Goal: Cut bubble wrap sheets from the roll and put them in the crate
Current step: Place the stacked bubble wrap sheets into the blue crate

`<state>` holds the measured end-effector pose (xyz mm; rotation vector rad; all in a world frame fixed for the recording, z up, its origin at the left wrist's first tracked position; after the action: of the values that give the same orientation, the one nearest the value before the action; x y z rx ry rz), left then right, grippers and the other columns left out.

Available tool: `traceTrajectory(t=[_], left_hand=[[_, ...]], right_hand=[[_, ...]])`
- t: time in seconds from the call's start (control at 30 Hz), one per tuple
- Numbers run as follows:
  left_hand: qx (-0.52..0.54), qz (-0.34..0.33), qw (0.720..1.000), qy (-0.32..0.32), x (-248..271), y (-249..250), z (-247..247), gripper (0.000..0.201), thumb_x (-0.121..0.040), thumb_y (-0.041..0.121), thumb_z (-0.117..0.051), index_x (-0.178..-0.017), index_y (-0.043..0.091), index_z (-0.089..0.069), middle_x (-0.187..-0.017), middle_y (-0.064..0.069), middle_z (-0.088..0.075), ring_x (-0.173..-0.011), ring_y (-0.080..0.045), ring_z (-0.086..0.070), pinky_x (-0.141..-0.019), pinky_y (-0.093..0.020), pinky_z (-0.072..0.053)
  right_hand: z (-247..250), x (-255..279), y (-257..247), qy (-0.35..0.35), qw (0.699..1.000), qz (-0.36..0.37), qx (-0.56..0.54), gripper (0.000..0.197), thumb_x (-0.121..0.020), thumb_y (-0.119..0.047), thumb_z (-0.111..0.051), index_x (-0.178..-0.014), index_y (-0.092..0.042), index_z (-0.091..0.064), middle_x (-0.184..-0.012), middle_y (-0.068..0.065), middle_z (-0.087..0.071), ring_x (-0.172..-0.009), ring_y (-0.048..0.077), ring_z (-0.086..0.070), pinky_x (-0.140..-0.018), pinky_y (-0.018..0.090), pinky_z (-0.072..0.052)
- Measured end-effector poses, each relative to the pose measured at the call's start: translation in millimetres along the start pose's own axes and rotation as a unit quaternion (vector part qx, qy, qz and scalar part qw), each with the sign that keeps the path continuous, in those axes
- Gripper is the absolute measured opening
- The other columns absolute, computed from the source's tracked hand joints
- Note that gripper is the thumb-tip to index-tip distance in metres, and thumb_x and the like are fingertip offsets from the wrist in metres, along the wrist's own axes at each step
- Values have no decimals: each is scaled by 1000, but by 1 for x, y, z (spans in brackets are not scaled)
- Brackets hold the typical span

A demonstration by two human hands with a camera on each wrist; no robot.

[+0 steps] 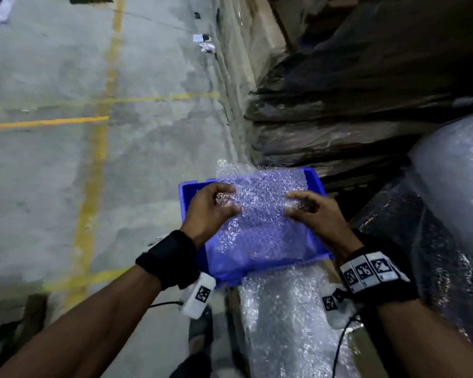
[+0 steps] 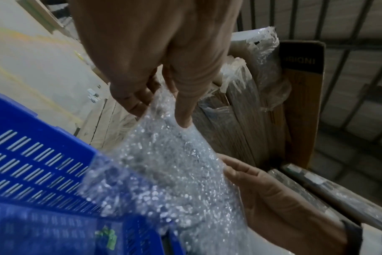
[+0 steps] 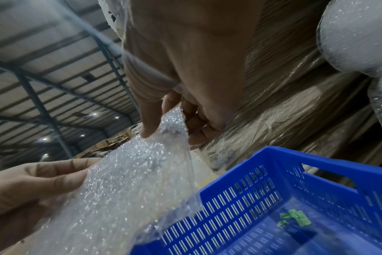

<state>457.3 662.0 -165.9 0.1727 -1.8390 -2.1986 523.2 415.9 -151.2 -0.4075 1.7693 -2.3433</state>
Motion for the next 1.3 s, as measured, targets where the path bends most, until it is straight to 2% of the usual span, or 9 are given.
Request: traceTrajectory(t=[0.2,0.47,0.53,0.6,0.7,0.8,0.93,1.1,1.3], left_hand=[[-93,-28,995,-13,-36,2,21,33,-76,0,-82,-101,17,-68,-91,-1,-66,-54,6,-52,-60,-9,-42],[-177,-34,982,-52,-77,7,44,10,-80,24,-81,-85,20,-74,-66,5,-62,-54,2,-51,-59,-20,-38],[-148,-28,986,-65,-82,5,44,18,-78,38,-80,-83,22,-73,-79,-1,-66,-68,-11,-55,-65,-26,-41],[-83,-9,993,-86,-83,7,39,20,-85,32,-76,-86,14,-67,-76,-1,-63,-67,-16,-52,-64,-29,-42],[-36,15,997,-73,-86,0,30,16,-88,34,-64,-88,19,-57,-71,3,-56,-64,-16,-49,-61,-32,-41],[-21,29,999,-36,-92,-19,19,10,-96,22,-62,-99,22,-53,-69,-1,-53,-57,-22,-50,-56,-32,-40],[-16,98,995,-27,-98,-45,2,69,-82,8,-79,-128,26,-31,-85,-8,-55,-67,-20,-54,-64,-42,-52],[-78,137,986,51,-116,-86,-15,63,-74,1,-75,-108,22,-27,-87,-9,-52,-71,-30,-52,-69,-43,-48],[-170,116,976,70,-131,-142,-35,23,-70,-5,-65,-75,15,-54,-76,-12,-61,-73,-30,-57,-69,-36,-44]], right_hand=[[-10,-25,-8,1,994,27,110,44,-76,6,-80,-118,-1,-69,-85,-11,-67,-64,-12,-56,-71,6,-46],[-3,-50,-27,42,965,93,243,29,-74,-17,-87,-86,-37,-69,-99,9,-57,-97,16,-51,-86,8,-38],[-3,-54,-31,32,980,71,184,19,-80,-12,-82,-83,-26,-70,-96,0,-58,-95,2,-52,-89,14,-40],[-4,-61,-27,15,992,29,124,8,-88,-11,-74,-84,-13,-67,-80,-6,-59,-69,-8,-50,-69,12,-42],[-10,-75,-16,51,995,-4,81,15,-91,-12,-72,-97,0,-66,-80,1,-62,-64,-2,-50,-60,16,-42],[-14,-91,1,89,994,-34,50,26,-85,-16,-79,-104,-9,-63,-89,9,-67,-71,9,-61,-68,25,-50],[-14,-120,48,114,982,-87,125,41,-65,-51,-80,-93,-28,-61,-88,6,-73,-83,25,-70,-77,41,-54],[-24,-145,71,23,978,-192,73,62,-79,12,-74,-131,-5,-44,-88,14,-59,-75,20,-56,-67,30,-47],[-37,-164,121,58,959,-161,225,35,-73,2,-81,-81,-21,-56,-77,7,-64,-76,22,-60,-73,33,-49]])
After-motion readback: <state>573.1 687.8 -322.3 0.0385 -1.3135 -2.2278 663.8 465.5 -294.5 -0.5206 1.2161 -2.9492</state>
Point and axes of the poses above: each hand's wrist, its own x-axis away from the middle knuckle, its own z-axis out of the back of the hand, y = z × x, the point moved 2 cm from there along -x, towards the middle knuckle
